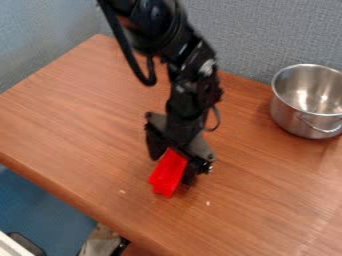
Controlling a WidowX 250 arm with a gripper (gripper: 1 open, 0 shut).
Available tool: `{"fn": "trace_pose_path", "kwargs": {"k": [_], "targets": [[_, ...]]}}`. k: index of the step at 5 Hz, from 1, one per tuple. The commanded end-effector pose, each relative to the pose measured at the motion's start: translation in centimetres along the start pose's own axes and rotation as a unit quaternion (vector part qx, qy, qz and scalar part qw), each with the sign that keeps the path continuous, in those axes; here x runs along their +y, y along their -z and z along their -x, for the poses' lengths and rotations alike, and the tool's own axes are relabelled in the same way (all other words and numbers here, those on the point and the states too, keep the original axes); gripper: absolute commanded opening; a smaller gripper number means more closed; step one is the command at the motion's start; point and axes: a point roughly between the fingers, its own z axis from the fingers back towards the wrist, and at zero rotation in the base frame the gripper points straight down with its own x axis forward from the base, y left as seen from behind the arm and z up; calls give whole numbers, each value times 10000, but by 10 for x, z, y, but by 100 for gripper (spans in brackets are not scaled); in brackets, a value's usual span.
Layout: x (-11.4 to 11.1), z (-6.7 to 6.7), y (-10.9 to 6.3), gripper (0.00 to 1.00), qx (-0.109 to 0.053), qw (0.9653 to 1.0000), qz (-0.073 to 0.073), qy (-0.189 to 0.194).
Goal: Move the red object from the metal pot to the table
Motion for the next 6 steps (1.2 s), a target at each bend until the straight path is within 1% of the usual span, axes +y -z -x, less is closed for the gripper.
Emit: {"fn": "trace_pose_path", "kwargs": {"k": [1, 2, 3, 4, 5, 6], "targets": [[9, -12, 1, 0, -97, 9996, 52, 267], [18, -27, -6, 0, -212, 9990, 163, 348], [25, -39, -14, 0, -301, 9984, 239, 407], [37, -38, -48, 0, -263, 9987, 69, -427], [50, -32, -79, 0, -273, 9917, 80, -1256], [57, -29, -85, 0, -383, 9894, 282, -1371]]}}
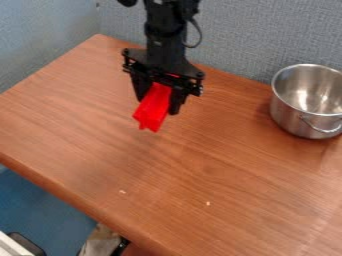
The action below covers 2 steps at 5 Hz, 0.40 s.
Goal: Move the red object from the metal pot to the table
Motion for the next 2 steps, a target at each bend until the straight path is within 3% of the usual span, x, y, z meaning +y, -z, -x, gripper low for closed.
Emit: {"fn": "trace_pose_path", "kwargs": {"k": [1, 2], "targets": [[-8, 8, -8, 0, -283, 9993, 159, 193], [-23, 11, -18, 0, -240, 9982, 373, 399]]}}
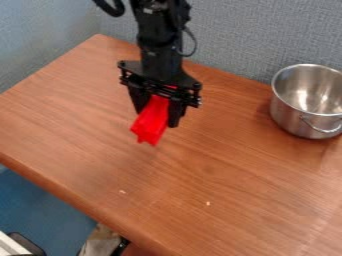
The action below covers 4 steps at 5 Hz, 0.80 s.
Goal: Move the red object from the metal pot to the table
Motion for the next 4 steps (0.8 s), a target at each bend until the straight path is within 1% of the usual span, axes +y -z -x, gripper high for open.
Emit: {"fn": "trace_pose_path", "kwargs": {"k": [1, 2, 3, 4], "targets": [[-11, -9, -17, 0, -242, 9994, 175, 163], [-12, -14, -12, 0, -163, 9992, 249, 250], [-12, -16, -16, 0, -124, 9993, 228, 271], [-10, -17, -19, 0, -120, 9993, 214, 297]]}}
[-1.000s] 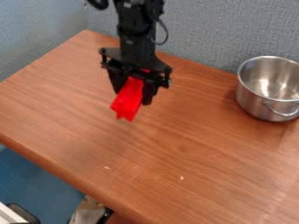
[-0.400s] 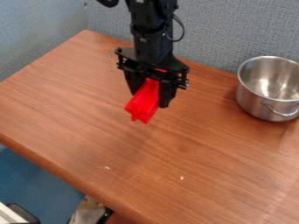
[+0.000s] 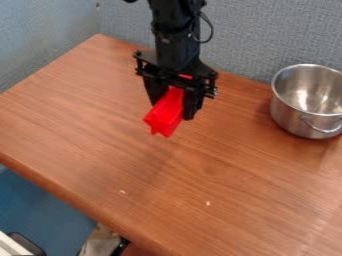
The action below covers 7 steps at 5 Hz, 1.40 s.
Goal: Move the red object from the metal pot to the table
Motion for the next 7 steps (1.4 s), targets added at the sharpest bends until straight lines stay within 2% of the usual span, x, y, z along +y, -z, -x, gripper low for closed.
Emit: {"fn": "trace_pose_path", "kwargs": {"k": [1, 2, 3, 4, 5, 6, 7], "targets": [[19, -7, 1, 0, -286, 9986, 173, -398], [24, 4, 14, 0, -318, 9971, 426, -540], [2, 16, 8, 0, -343, 9979, 522, -172], [-6, 21, 7, 0, -385, 9971, 635, 145], [-11, 12, -16, 0, -245, 9991, 332, 36], [-11, -4, -44, 0, -107, 9998, -62, -121], [-18, -1, -40, 0, 125, 9992, -346, -146]]}}
